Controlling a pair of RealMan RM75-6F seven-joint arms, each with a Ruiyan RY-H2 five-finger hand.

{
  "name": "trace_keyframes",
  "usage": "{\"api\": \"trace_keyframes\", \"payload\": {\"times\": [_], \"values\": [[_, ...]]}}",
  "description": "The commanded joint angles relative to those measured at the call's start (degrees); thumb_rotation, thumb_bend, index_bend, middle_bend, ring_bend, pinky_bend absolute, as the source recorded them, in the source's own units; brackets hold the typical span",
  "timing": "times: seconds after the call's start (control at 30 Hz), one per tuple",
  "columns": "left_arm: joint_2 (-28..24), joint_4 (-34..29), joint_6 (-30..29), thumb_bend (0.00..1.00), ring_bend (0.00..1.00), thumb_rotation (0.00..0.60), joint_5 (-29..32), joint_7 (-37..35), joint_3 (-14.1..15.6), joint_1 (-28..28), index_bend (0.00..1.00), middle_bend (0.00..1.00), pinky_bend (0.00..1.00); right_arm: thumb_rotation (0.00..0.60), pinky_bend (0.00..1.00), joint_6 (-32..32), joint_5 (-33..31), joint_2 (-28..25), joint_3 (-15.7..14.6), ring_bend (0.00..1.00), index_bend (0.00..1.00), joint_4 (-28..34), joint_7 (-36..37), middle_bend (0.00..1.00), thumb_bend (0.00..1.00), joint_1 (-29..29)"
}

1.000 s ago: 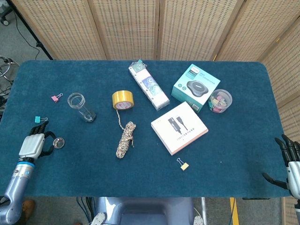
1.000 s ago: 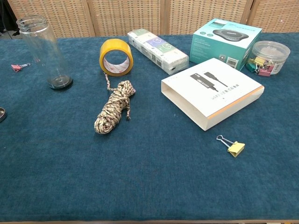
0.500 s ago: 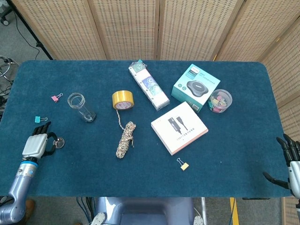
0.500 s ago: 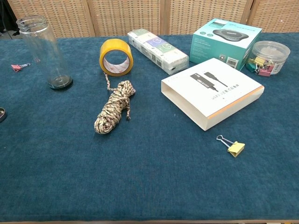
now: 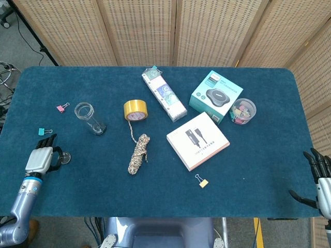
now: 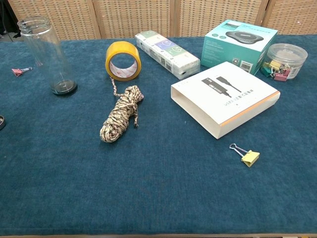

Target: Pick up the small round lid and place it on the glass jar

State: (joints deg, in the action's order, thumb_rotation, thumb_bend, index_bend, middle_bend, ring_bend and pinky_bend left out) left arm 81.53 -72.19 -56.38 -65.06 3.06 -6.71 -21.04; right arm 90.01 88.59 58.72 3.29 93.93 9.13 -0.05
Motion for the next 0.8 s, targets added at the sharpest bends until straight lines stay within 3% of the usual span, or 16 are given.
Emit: {"api": "trace_keyframes", "payload": {"times": [0.03,0.53,0.8], "values": [[0.14,0.23,0.08,0.47,0.00,0.600,0.07,0.13,0.02,-0.09,0.59,0.00,0.00,0.600,0.00,0.03,-0.03,-0.04,0.00,0.00,0.00,0.00,0.05,0.00,0.00,-0.03],[0.25,0.29,-1.73,0.48,0.00,0.600,-0.56,0.02,-0.09,0.31,0.62,0.00,0.00,0.600,0.00,-0.17,-0.09,0.02,-0.02,0.00,0.00,-0.04,0.00,0.00,0.00,0.04],[-2.05,-3.02,-4.89,0.48,0.00,0.600,-2.54,-2.10,-0.62,1.30,0.62,0.00,0.00,0.600,0.00,-0.18,-0.24,-0.01,0.02,0.00,0.00,-0.01,0.03,0.00,0.00,0.01]]}}
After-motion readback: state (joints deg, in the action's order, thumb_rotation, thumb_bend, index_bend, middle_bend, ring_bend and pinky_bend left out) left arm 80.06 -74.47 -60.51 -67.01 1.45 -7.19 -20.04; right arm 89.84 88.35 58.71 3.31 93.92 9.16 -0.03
